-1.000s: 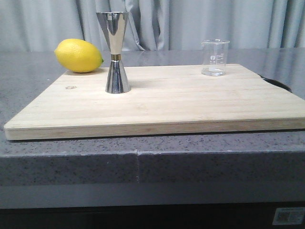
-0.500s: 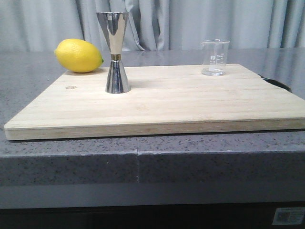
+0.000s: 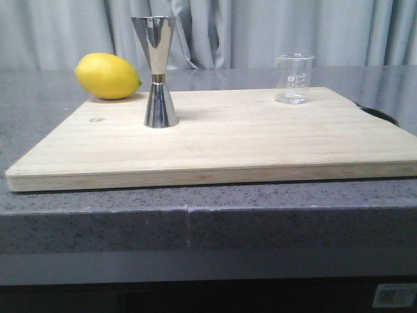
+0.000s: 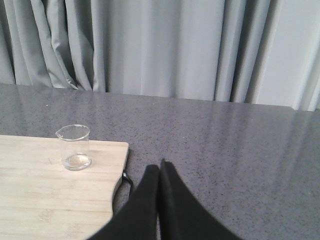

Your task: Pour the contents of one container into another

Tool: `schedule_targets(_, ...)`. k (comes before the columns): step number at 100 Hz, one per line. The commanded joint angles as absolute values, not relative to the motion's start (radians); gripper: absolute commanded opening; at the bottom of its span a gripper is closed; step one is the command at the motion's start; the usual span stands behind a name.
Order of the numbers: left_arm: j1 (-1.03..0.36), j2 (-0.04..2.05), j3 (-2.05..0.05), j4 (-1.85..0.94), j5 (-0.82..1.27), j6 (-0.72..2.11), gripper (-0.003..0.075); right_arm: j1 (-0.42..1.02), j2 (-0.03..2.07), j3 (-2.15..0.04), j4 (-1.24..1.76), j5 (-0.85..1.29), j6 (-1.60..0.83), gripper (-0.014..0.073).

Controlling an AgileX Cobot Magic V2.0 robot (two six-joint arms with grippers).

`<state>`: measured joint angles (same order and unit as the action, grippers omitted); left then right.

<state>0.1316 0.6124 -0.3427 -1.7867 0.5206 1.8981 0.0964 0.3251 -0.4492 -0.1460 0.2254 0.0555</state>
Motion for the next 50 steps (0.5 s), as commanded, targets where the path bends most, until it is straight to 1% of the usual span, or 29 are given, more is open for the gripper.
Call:
schedule_targets(1, 0.134, 0.612, -0.368, -1.852, 0.539, 1.898, -0.0019, 0.092, 0.33, -0.476, -0.149, 0.153, 0.053, -0.007)
schedule_targets(22, 0.134, 0.612, -0.37, -1.801, 0.538, 1.859, -0.0019, 0.092, 0.33, -0.476, -0.149, 0.153, 0.053, -0.007)
schedule_targets(35, 0.134, 0.612, -0.381, -1.658, 0.51, 1.675, -0.0019, 0.092, 0.33, -0.476, -0.149, 0.153, 0.053, -0.007)
schedule_targets(50, 0.134, 0.606, -0.408, -1.432, 0.472, 1.428, -0.0019, 0.092, 0.33, -0.476, -0.149, 0.153, 0.053, -0.007)
